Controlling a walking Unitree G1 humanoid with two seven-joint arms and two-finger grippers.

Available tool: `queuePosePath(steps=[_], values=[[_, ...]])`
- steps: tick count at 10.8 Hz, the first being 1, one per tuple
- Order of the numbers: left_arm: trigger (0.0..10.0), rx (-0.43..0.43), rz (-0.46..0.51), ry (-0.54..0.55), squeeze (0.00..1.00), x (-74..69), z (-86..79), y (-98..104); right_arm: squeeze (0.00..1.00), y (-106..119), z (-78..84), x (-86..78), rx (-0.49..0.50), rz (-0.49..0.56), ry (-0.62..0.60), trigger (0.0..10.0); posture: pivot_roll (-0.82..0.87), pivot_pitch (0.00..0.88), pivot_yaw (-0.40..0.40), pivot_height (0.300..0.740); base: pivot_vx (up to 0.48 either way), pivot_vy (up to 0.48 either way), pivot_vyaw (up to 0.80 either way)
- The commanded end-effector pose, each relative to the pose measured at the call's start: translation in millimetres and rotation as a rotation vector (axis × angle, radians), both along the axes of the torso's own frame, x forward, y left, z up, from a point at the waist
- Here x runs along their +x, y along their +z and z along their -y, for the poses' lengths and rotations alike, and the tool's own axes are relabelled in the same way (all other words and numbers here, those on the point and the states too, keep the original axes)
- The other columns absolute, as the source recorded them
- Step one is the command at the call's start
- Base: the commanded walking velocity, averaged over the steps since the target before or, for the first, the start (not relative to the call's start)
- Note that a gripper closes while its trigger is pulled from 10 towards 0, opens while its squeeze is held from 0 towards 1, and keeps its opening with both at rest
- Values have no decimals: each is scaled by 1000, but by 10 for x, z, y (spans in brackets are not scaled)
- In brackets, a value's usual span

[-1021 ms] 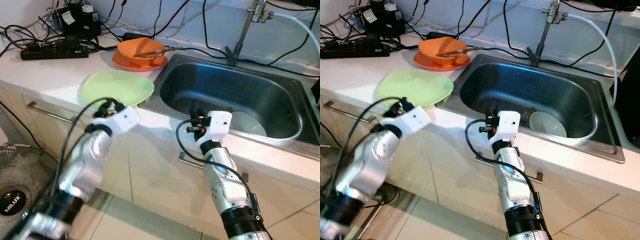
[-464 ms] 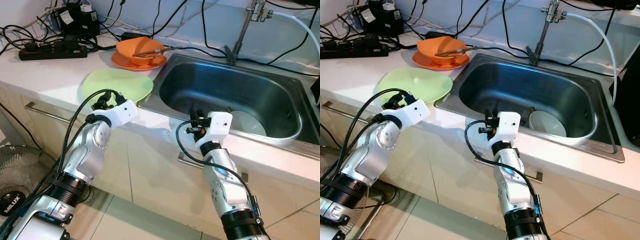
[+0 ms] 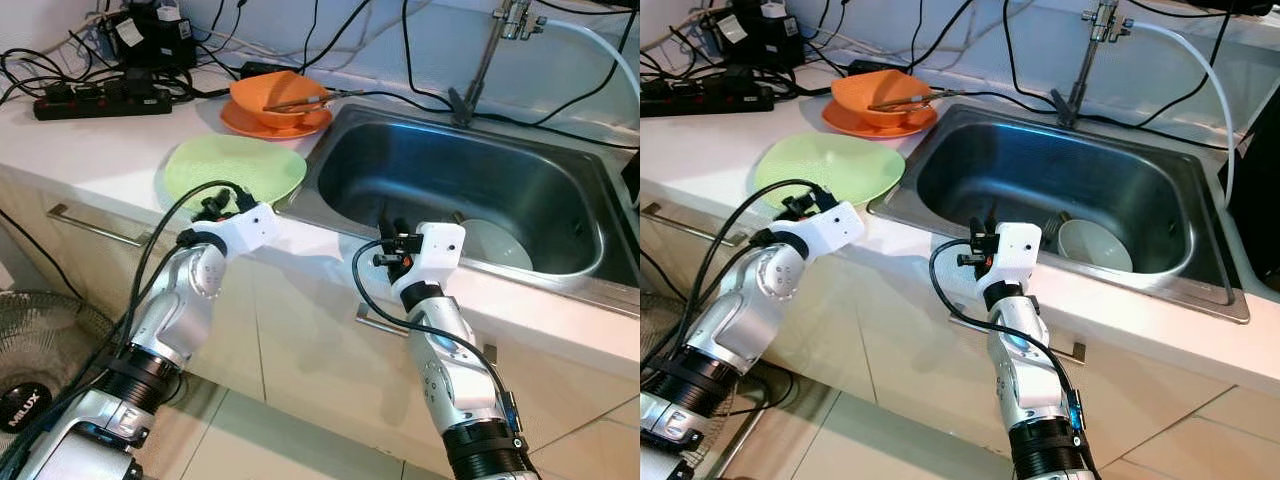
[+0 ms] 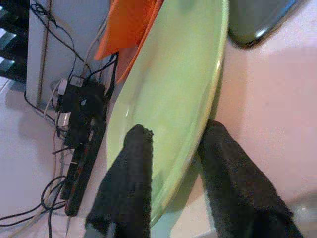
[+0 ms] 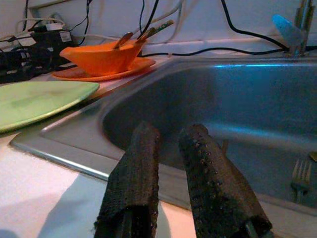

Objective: Kitchen organization

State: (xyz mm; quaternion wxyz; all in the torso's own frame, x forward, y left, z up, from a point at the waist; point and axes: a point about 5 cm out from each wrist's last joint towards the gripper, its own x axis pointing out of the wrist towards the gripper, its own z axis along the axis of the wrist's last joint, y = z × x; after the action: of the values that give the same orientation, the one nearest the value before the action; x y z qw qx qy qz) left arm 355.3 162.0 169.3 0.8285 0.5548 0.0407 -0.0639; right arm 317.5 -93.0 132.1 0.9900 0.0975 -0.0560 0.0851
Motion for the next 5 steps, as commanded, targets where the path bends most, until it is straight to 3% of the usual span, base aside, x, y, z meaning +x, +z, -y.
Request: queuePosePath(steps=[1, 5], values=[[0, 4, -57, -22, 0, -31, 45, -133, 0, -55, 22, -20, -5, -33, -9, 10000, 112, 115, -32, 740, 0, 0, 0], [0, -4, -69, -41, 0, -41, 89, -159, 0, -59, 37, -25, -10, -40, -15, 10000, 105, 117, -32, 740, 0, 0, 0]])
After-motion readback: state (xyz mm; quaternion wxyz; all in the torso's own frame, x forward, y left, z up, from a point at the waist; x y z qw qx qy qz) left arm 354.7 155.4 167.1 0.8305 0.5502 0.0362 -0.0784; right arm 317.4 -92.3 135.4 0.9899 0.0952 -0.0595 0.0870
